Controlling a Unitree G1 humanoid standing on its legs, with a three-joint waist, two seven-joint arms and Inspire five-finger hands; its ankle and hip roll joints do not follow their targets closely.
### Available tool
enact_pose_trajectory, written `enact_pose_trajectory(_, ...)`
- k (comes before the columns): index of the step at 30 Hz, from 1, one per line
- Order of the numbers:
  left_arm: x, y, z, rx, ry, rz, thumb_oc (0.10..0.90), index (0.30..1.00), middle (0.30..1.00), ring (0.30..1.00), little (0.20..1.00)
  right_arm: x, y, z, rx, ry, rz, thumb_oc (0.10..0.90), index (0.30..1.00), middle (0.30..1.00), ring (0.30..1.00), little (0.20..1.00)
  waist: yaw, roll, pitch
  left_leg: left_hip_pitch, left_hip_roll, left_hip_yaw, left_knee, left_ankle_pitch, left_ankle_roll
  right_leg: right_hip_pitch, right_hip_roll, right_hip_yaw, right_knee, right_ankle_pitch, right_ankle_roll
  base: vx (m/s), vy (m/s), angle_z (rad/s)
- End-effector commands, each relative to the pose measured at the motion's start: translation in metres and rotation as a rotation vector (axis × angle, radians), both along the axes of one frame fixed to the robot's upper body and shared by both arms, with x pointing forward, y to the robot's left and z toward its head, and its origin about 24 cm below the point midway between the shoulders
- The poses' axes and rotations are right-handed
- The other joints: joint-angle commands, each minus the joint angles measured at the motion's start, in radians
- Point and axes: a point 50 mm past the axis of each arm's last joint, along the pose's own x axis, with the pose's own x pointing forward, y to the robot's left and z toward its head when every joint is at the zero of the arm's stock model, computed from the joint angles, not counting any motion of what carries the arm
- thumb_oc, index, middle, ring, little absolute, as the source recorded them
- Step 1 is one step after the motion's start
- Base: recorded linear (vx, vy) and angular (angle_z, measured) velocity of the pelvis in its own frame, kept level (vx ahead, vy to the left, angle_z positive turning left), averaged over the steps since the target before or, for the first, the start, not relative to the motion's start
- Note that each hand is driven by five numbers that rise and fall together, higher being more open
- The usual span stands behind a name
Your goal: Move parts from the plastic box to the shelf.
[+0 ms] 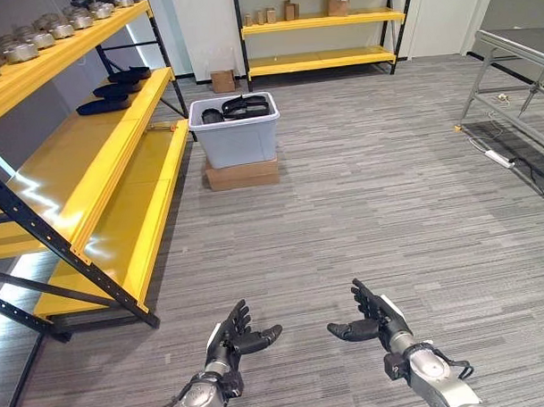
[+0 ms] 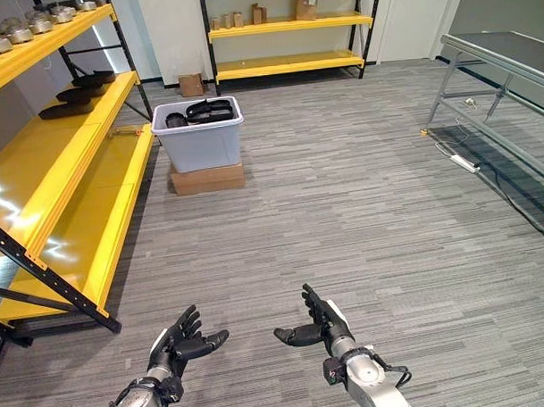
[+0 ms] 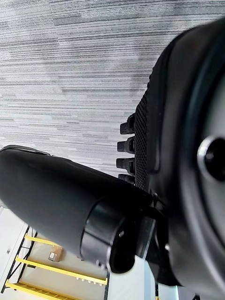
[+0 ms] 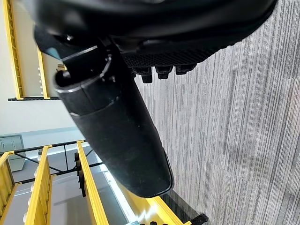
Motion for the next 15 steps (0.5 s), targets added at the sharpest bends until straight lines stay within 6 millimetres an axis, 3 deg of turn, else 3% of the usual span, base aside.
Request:
enact_pose_trajectory(1,0.0441,0.0036,0.0362,0.018,-0.236,-0.018,0.9,1.0,1.0,1.0,1.0,0.0366,0.0228,0.0425,0.113,-0.244,0.034,0.9,1.0,1.0,1.0,1.0,0.021,-0.048,-0.013,0.028,0.043,-0.056,-0.004,-0.08,-0.045,0.044,-0.068,-0.025,0.014,-0.077,0.048,0.0,0.0,0.0)
enact_pose_trajectory(15,0.0453,0.003,0.0377,0.03,-0.245,-0.027,0.9,1.0,1.0,1.0,1.0,0.0353,0.0244,0.0406,0.126,-0.236,0.025,0.9,1.0,1.0,1.0,1.0,0.02,-0.046,-0.013,0.031,0.04,-0.055,-0.004,-0.083,-0.042,0.045,-0.069,-0.026,0.015,-0.078,0.049,0.0,0.0,0.0)
